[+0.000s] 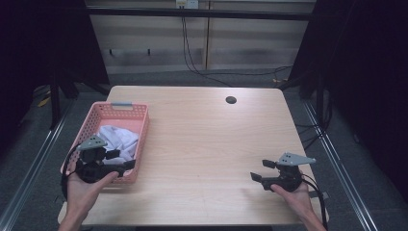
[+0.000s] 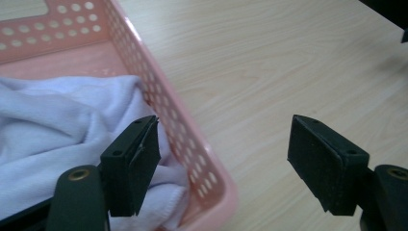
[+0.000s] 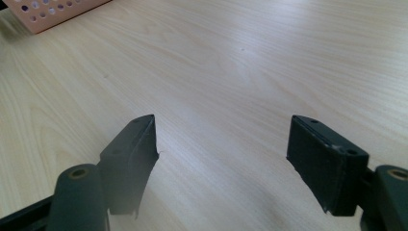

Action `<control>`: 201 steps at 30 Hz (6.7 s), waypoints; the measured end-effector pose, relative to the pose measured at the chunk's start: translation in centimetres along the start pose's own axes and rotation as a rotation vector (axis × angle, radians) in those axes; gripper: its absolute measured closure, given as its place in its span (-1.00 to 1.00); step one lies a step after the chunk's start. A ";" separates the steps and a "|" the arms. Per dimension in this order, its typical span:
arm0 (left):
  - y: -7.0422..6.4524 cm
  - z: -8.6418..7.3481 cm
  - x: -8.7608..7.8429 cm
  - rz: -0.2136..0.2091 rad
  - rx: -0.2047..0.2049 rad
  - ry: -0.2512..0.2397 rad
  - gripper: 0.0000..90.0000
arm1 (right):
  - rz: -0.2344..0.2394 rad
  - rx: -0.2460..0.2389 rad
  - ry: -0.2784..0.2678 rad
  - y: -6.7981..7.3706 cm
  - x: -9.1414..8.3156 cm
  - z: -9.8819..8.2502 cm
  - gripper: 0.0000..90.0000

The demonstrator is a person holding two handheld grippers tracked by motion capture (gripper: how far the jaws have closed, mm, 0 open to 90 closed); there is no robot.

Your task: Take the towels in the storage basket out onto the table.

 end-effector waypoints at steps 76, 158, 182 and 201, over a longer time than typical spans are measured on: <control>10.5 -3.9 8.5 0.273 0.001 0.813 -0.06 | 0.016 -0.053 0.085 0.5 1.0 -0.8 -0.39; 9.0 5.3 -1.4 0.161 -0.104 0.350 0.20 | 0.023 -0.051 0.084 0.6 1.1 -0.6 -0.41; 0.6 8.5 -0.2 0.083 0.014 0.194 0.19 | 0.043 -0.051 0.064 0.6 0.9 -0.4 -0.46; -6.8 9.4 6.6 -0.069 0.085 0.151 0.18 | 0.040 -0.044 0.064 0.5 0.8 -0.5 -0.46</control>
Point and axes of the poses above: each handheld gripper's, and its own axes: x roughly forward along the jaws, z roughly out of its top, y roughly to its left, the point moved 9 cm from there along x, roughly forward along the jaws, and after that the axes turned 2 degrees about z, right-handed, at the moved point
